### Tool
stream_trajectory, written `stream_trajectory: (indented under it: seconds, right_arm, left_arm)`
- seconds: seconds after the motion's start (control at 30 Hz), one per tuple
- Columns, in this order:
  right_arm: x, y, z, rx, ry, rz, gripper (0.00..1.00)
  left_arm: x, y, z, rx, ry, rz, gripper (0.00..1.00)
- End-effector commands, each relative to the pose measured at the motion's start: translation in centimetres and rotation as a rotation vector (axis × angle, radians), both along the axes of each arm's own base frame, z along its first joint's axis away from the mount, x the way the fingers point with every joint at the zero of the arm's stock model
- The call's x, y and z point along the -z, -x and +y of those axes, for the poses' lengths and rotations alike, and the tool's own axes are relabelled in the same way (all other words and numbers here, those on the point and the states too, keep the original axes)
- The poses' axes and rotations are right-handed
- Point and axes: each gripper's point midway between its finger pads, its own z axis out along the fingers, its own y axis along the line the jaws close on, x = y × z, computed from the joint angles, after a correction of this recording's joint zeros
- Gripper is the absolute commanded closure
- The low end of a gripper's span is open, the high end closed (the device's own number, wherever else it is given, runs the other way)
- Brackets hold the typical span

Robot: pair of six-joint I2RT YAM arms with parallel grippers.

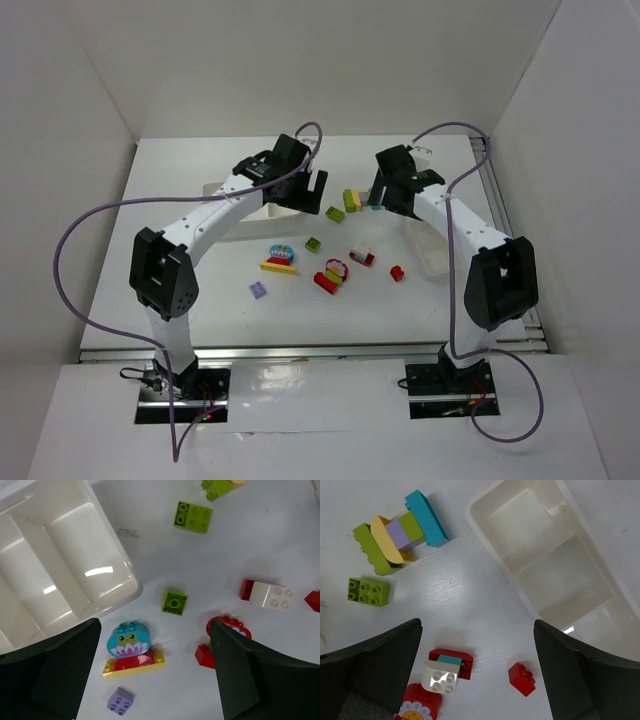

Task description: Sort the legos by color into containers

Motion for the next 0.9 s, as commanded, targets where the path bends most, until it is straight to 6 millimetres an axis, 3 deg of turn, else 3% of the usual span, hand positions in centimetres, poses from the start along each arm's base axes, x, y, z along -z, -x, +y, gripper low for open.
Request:
stream_trajectory:
  seconds: [0.0, 0.17, 0.33, 0.37, 0.47, 0.57, 0.7, 0.73, 0.77, 0.87]
  right_arm:
    - [-1.1, 0.3, -0.7, 0.024, -0.010, -0.023, 0.00]
    - [-1.1, 0.7, -0.9, 0.024, -0.013, -0.030, 0.00]
    - [-2.8, 2.5, -2.1, 0.057, -0.020, -0.093, 0.00]
    - [-3.1, 2.7, -2.4, 0.064, -0.017, -0.111, 0.00]
    - [-4.3, 4.2, -3.5, 0.097, -0.015, -0.163, 0.00]
    - [-5.4, 5.3, -4.4, 0.130, -0.022, -0.209, 0.00]
    - [-6.1, 6.0, -5.5, 0.157, -0.010, -0.232, 0.00]
    - [-6.0, 6.3, -5.7, 0.163, 0.003, -0.223, 0.00]
    - [-6.0, 6.2, -6.1, 0.174, 0.004, -0.223, 0.00]
    - [-6.0, 6.5, -6.5, 0.182, 0.011, -0.209, 0.00]
  left_arm:
    - [-0.9, -0.2, -2.0, 0.049, 0.063, 0.000, 0.00]
    - [-0.9, 0.1, -2.5, 0.051, 0.067, 0.002, 0.00]
    - [-3.0, 0.6, -5.6, 0.154, 0.093, -0.060, 0.00]
    - [-2.2, 0.5, -6.4, 0.166, 0.086, -0.047, 0.02]
    - [-2.3, 0.6, -8.5, 0.220, 0.112, -0.045, 0.07]
    - [-1.1, -0.6, -9.6, 0.189, 0.124, -0.025, 0.16]
    - [2.1, -3.6, -10.3, 0.123, 0.073, -0.024, 0.16]
    - [2.1, -4.3, -10.6, 0.114, 0.071, -0.039, 0.16]
    - [4.3, -4.9, -10.6, 0.102, 0.040, -0.018, 0.14]
    - [5.8, -6.1, -10.6, 0.090, -0.001, -0.030, 0.02]
